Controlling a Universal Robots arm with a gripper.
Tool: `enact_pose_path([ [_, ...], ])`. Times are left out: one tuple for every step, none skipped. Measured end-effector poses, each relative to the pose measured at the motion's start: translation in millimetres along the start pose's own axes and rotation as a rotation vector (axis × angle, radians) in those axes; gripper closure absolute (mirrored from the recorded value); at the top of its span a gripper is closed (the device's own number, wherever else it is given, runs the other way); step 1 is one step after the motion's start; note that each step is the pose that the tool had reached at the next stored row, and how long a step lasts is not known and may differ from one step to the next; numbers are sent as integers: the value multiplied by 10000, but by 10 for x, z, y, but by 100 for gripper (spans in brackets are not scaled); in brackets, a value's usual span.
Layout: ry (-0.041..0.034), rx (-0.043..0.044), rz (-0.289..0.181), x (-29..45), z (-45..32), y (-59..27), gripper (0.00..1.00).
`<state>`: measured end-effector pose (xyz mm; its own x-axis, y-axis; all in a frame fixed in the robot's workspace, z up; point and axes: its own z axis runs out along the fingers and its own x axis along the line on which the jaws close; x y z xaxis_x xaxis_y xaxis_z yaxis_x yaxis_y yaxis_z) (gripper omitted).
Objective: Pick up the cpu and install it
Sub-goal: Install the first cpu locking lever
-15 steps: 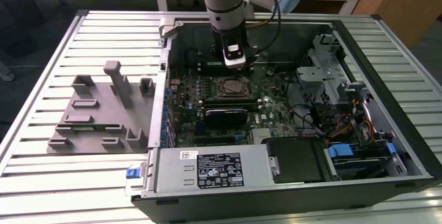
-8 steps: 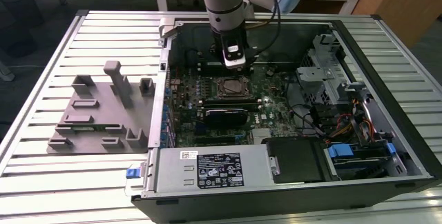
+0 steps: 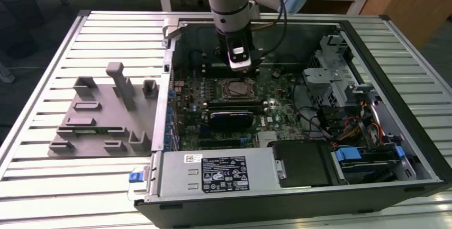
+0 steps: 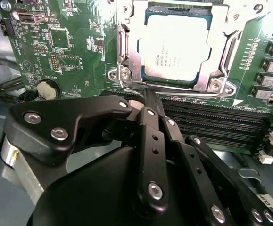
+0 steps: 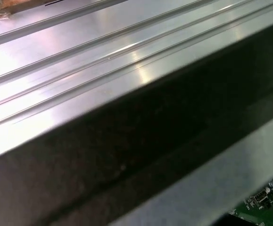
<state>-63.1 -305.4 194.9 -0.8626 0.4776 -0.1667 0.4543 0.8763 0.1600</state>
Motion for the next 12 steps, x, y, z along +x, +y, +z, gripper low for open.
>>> enact_pose_path([
  [0, 0, 0, -2, 0, -4, 89],
  [0, 0, 1, -4, 2, -8, 89],
  [0, 0, 1, -5, 4, -11, 89],
  [0, -1, 1, -7, 6, -15, 89],
  [0, -2, 1, -8, 8, -19, 89],
  [0, -2, 1, -10, 10, -23, 89],
  [1, -3, 1, -12, 11, -28, 89],
  [3, -8, 2, -14, 13, -32, 89],
  [12, -25, 7, -16, 14, -36, 89],
  [23, -43, 12, -17, 15, -40, 89],
  [31, -59, 15, -19, 15, -44, 89],
  [41, -79, 20, -21, 15, -47, 89],
])
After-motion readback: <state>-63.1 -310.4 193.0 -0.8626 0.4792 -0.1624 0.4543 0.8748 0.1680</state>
